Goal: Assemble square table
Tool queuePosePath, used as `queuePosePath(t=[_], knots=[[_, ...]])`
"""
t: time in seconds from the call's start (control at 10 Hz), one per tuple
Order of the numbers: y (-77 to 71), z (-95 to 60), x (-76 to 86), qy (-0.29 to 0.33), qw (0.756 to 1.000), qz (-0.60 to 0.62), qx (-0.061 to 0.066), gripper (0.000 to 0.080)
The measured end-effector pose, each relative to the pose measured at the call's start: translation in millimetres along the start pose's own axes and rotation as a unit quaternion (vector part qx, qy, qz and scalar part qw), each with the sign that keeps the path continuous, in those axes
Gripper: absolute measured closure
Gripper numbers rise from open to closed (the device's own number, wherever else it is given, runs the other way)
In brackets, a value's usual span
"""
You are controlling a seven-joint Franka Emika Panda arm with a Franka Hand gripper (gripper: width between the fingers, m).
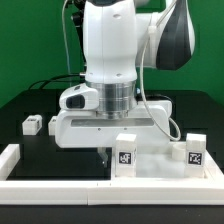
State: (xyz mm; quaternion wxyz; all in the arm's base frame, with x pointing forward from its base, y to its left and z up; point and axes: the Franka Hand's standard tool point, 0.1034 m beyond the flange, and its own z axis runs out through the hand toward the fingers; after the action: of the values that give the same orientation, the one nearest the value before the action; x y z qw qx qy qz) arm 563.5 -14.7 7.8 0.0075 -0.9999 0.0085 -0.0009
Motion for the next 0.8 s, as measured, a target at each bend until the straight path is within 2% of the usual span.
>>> queuePosePath(t=[0.8], knots=[[3.7, 0.1, -3.7, 0.0, 1.0, -0.024, -0.001, 0.0745]])
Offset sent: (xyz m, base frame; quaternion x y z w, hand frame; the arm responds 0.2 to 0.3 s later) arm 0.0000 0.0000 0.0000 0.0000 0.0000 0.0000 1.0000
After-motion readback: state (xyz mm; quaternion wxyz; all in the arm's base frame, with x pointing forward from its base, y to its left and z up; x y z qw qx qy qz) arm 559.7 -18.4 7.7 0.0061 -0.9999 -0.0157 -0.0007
